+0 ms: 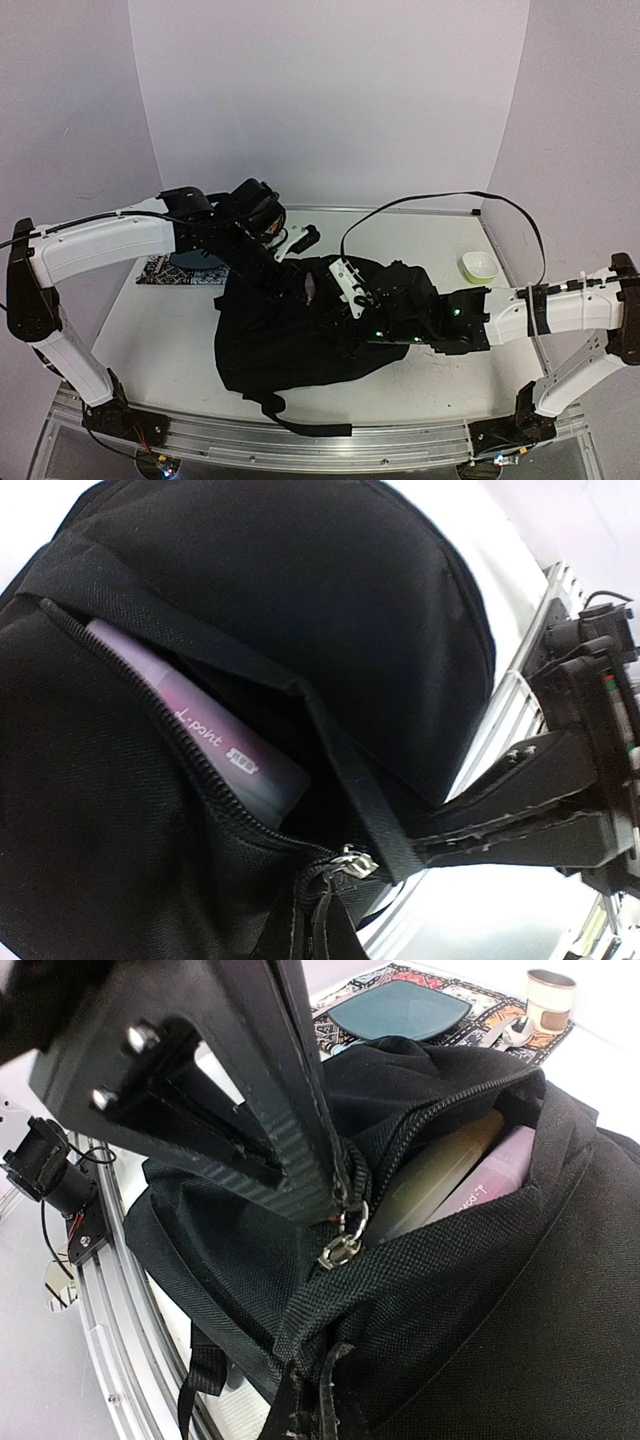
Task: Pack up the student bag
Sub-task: Hold the upper front pocket of the student bag.
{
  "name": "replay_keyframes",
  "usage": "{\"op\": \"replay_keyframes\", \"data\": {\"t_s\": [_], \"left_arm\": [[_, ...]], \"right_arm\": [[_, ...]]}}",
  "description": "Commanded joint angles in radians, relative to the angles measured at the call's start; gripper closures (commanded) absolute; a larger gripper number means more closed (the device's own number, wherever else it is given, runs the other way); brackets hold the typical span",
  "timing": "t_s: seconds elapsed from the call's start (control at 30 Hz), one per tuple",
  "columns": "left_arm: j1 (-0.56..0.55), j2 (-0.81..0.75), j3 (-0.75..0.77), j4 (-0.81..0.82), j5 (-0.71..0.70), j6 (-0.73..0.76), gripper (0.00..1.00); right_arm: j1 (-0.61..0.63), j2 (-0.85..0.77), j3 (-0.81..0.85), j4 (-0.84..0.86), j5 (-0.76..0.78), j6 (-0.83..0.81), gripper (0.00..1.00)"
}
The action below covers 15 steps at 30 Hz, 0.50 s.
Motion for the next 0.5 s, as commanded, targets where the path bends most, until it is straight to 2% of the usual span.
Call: {"op": "replay_keyframes", "data": {"t_s": [0.0, 0.13, 0.27, 0.4, 0.47], "left_arm": [[0.05, -0.056, 0.029, 0.063, -0.145, 0.027, 0.92], [0.05, -0.045, 0.023, 0.076, -0.033, 0.066, 0.85], [0.048, -0.07, -0.051, 0.131, 0.119, 0.09, 0.82], [0.047, -0.115, -0.117, 0.188, 0.152, 0.09, 0.78], [0.047, -0.12, -0.128, 0.197, 0.168, 0.085, 0.73]], "right_arm": [[0.03, -0.002, -0.012, -0.092, -0.095, 0.0, 1.0], [0.03, 0.001, -0.005, -0.091, -0.091, -0.002, 1.0], [0.03, 0.005, 0.004, -0.087, -0.083, 0.001, 1.0], [0.03, 0.006, 0.001, -0.078, -0.077, 0.01, 1.0], [0.03, 0.007, 0.002, -0.076, -0.075, 0.013, 1.0]]}}
